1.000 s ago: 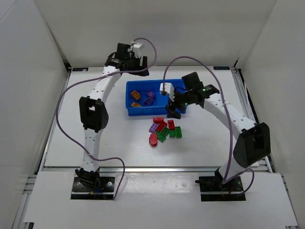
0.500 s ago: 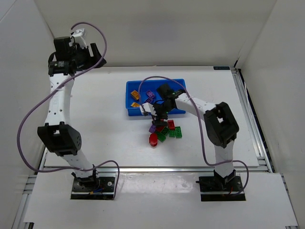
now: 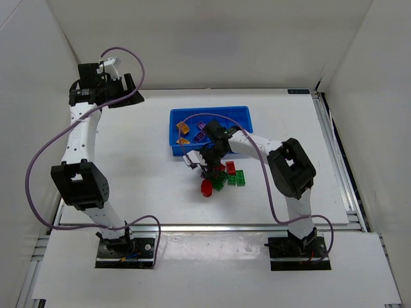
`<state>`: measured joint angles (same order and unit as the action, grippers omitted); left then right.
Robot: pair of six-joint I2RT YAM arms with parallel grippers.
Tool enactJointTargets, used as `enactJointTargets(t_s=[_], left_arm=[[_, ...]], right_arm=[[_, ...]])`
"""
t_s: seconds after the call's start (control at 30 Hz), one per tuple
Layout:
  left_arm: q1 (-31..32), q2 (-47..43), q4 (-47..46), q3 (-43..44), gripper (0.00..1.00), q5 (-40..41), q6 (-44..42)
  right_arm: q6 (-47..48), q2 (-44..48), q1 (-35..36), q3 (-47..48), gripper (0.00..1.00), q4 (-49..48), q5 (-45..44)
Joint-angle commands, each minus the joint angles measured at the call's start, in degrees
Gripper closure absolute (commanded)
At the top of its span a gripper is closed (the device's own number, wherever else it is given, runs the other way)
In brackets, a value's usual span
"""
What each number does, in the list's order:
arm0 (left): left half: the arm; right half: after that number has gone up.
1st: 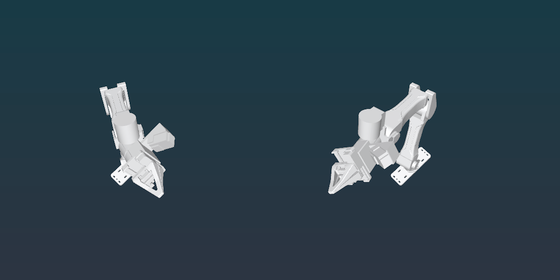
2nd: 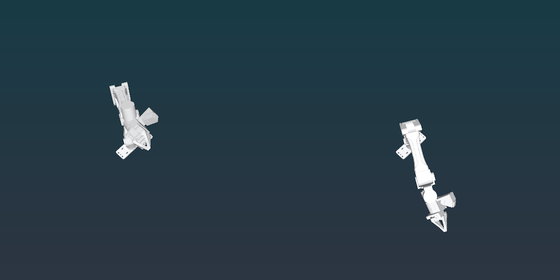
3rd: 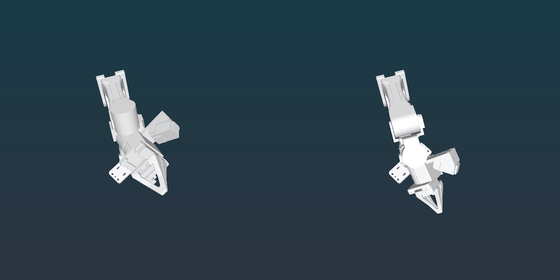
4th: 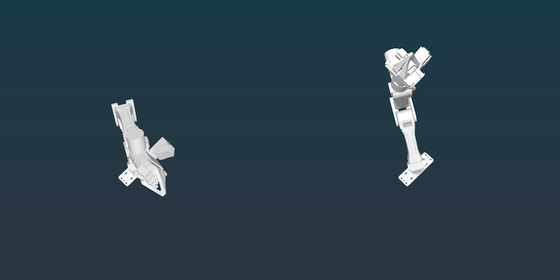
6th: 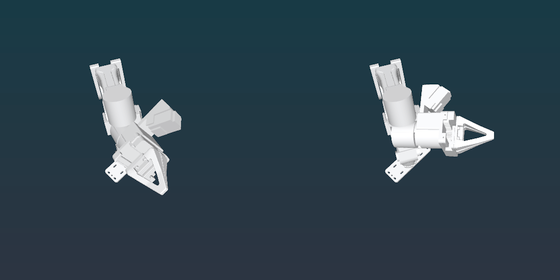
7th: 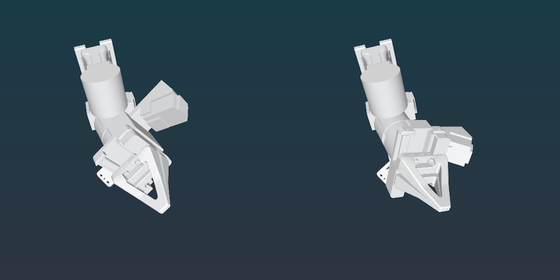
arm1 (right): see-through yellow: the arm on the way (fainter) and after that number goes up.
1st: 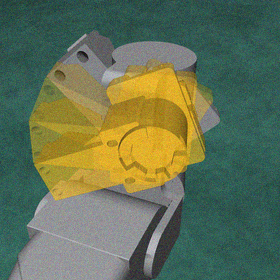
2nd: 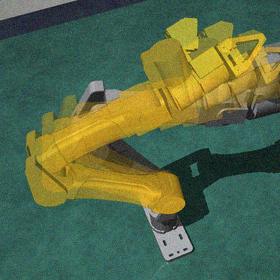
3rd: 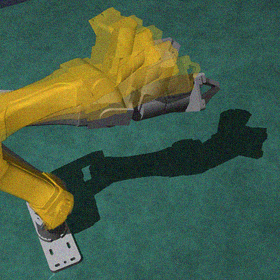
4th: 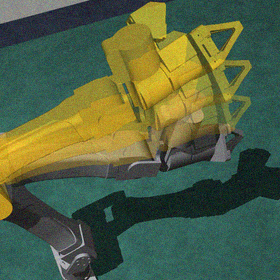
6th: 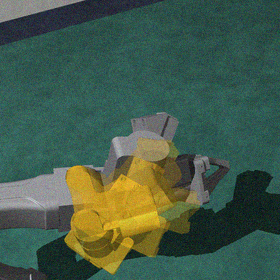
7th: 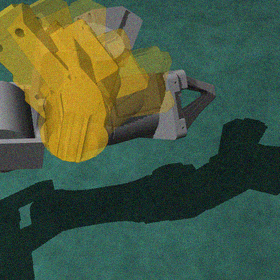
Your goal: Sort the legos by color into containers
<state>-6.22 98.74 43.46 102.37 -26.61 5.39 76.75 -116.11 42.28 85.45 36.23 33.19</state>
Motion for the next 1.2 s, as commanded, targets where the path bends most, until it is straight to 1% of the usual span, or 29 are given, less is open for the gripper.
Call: enactJointTargets(t_s=[0.0,0.17,0.33,0.43,0.47,0.63,0.67,0.73,0.77,0.87,0.9,0.93,1.0,1.17], left_arm=[[-0.4,-1.6,-0.3,0.3,0.15,-1.7,-0.6],[-0.6,-1.2,-0.3,0.2,0.15,-2.0,-0.3],[-0.5,-0.6,-0.5,0.3,0.15,-2.6,0.5],[-0.5,-0.3,-0.5,0.3,0.15,-2.7,0.7],[-0.5,-0.1,-0.5,0.3,0.15,-2.8,0.7],[-0.6,0.1,-0.5,0.0,0.15,-3.1,0.8],[-0.6,0.2,-0.5,0.0,0.15,-3.2,0.9],[-0.6,0.2,-0.5,-0.3,0.15,-3.4,0.9],[-0.5,0.3,-0.5,-0.4,0.15,-3.4,0.8],[-0.5,0.6,-0.4,-0.6,0.15,-3.4,0.5],[-0.5,0.6,-0.5,-0.6,0.15,-3.4,0.5],[-0.5,0.7,-0.5,-0.6,0.15,-3.3,0.6],[-0.5,0.8,-0.7,-0.6,0.15,-3.4,0.7],[-0.6,0.0,-0.6,-1.6,0.15,-3.7,0.6]], right_arm=[[3.7,1.1,0.1,-1.3,0.23,2.6,1.2],[4.4,0.6,-0.2,-2.9,0.24,2.9,0.6],[2.9,-0.9,-0.9,-1.4,0.27,2.5,0.6],[1.7,-2.1,-1.2,-0.2,0.33,2.2,0.4],[1.6,-2.4,-1.2,0.2,0.37,2.3,0.3],[0.6,-6.2,-1.7,3.8,0.46,3.9,-0.5],[0.6,-6.2,-1.8,4.2,0.46,4.1,-0.6],[0.4,-7.1,-1.7,5.0,0.52,5.0,-0.5],[0.4,-7.2,-1.8,5.6,0.59,5.3,-0.5],[0.7,-6.8,-1.7,5.9,0.69,6.2,-0.3],[0.9,-6.0,-1.8,5.9,0.75,6.6,-0.2],[0.9,-5.4,-1.7,5.9,0.78,7.5,-0.1],[0.9,-4.0,-1.6,5.3,0.81,8.5,0.6],[-0.2,3.8,-1.1,2.4,0.83,10.3,2.6]])
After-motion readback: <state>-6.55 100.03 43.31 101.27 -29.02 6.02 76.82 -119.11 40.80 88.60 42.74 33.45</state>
